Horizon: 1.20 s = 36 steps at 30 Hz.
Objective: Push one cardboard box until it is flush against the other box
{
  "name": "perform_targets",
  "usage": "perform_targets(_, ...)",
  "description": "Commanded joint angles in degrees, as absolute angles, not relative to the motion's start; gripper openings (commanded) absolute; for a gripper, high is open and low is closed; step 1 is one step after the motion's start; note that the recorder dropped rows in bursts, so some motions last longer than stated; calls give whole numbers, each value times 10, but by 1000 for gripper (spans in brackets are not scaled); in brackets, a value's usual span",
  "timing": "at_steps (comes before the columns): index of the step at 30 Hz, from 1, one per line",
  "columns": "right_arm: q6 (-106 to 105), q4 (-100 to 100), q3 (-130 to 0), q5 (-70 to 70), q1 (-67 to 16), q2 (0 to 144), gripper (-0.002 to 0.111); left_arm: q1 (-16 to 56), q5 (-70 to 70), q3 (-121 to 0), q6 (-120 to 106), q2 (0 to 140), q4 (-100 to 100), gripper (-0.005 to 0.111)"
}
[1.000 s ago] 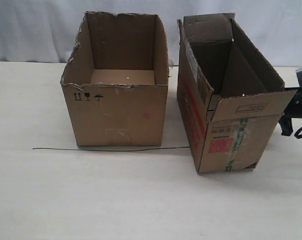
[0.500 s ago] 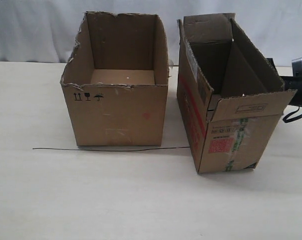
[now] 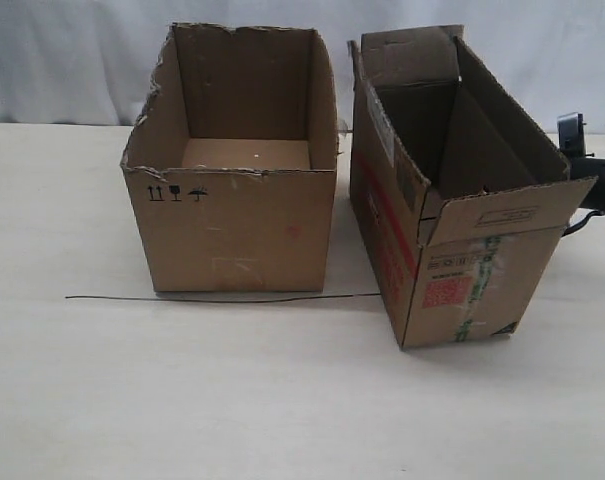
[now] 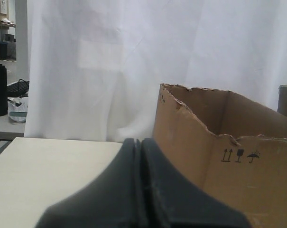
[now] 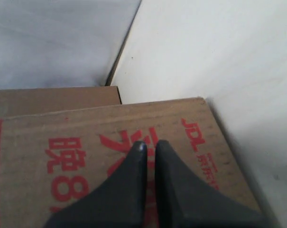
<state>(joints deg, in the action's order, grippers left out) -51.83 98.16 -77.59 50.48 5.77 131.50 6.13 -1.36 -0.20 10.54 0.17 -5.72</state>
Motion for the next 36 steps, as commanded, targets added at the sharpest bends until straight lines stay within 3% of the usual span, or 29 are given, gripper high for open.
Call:
perform_targets(1,-518,996,-787,507,53,1321,5,66,-9,0,108,0,-59,0)
perform_targets(24,-532,999,-787,495,35,1321,5,66,-9,0,108,0,-59,0)
perform_targets(28,-570,996,-787,518,89,1302,5,66,-9,0,108,0,-59,0)
perform_targets(36,-439,707,-748,537,201,1166,5,66,-9,0,108,0,-59,0)
